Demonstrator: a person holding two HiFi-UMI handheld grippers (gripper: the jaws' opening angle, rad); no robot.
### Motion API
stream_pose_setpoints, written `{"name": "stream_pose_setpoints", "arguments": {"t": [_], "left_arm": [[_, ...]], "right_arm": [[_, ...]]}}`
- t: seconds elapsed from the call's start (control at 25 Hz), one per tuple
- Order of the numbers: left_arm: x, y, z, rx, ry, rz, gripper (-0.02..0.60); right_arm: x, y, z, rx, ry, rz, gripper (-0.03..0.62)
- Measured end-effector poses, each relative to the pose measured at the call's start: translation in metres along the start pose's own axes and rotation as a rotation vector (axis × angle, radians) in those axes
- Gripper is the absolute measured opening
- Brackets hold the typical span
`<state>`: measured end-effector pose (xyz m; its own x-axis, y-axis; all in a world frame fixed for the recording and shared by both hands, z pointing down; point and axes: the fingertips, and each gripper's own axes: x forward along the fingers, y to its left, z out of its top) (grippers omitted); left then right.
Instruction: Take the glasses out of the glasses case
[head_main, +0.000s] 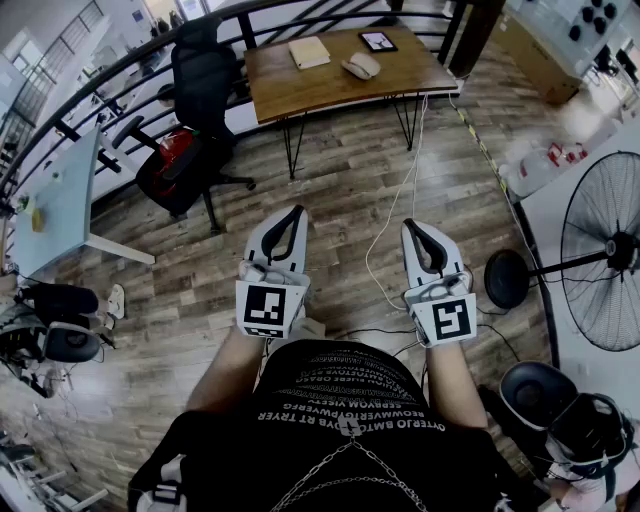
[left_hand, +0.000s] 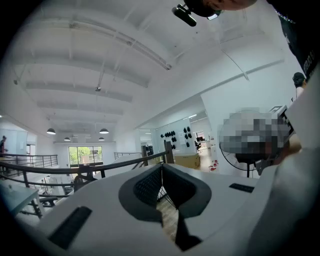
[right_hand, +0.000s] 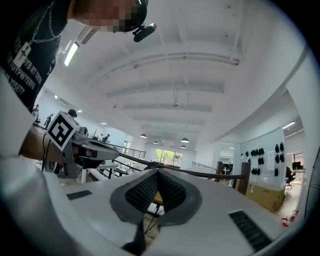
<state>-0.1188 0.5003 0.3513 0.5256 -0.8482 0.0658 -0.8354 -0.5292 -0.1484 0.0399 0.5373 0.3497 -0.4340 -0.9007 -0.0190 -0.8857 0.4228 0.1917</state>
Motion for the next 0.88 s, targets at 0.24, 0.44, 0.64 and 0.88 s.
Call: {"name": "stream_pose_setpoints", "arguments": {"t": [0.24, 0.44, 0.64, 0.88], "left_arm": [[-0.005, -0.018, 0.006, 0.041, -0.006, 0.016, 0.029], [-0.012, -0.024, 0.011, 0.087, 0.002, 0.047, 0.029], [-0.013, -0.018, 0.009, 0.107, -0.01, 0.071, 0.028], [0.015, -0.003, -0.003, 0.104, -0.016, 0.035, 0.028]], "right_arm": [[-0.016, -0.011, -0.002, 0.032, -0.001, 0.004, 0.015], [-0.026, -0.024, -0.006, 0.054, 0.009, -0.009, 0.017], [-0.023, -0.028, -0.012, 0.067, 0.022, -0.013, 0.017], [0.0, -0.033, -0.024, 0.077, 0.037, -0.026, 0.067]]}}
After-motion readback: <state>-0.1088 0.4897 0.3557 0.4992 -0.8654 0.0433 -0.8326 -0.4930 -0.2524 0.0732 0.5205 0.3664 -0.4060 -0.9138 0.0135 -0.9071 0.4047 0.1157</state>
